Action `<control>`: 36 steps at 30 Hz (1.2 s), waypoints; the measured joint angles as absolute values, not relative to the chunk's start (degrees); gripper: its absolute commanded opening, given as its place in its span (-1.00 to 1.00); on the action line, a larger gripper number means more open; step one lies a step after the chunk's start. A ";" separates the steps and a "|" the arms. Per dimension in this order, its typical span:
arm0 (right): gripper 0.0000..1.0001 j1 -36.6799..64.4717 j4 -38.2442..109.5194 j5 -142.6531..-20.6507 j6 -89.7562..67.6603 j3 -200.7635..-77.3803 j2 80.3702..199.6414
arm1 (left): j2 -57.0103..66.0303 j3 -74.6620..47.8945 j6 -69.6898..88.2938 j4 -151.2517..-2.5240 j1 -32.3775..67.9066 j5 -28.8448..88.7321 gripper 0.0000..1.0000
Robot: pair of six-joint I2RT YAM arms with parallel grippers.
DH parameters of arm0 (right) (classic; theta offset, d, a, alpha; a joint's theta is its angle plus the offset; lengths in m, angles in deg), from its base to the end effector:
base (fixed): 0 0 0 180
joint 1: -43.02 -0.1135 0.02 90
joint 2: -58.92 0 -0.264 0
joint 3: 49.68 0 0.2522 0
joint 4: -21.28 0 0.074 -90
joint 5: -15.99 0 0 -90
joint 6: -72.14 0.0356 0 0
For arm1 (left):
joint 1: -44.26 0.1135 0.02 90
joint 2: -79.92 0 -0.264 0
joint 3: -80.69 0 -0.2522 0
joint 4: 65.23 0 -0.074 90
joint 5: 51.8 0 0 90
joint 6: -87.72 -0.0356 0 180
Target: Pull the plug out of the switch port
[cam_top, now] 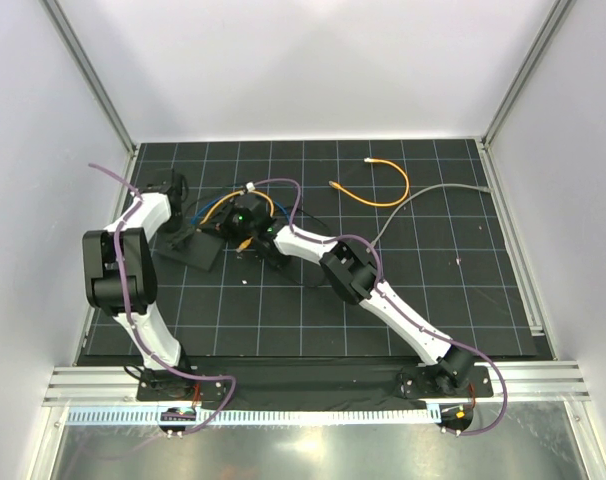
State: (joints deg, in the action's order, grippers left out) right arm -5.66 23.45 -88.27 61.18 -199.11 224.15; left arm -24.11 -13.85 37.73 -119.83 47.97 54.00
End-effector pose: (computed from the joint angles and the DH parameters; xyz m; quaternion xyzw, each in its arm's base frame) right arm 0.4035 0.4723 0.0787 0.1397 0.7937 0.5680 0.1669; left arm 0.3530 0.0326 0.1857 -0.3835 0.9019 0.0840 0.1801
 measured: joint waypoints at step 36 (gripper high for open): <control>-0.98 -1.07 13.76 -103.83 43.59 -190.61 206.40 | -9.71 -15.73 35.96 -120.90 46.90 51.44 -0.32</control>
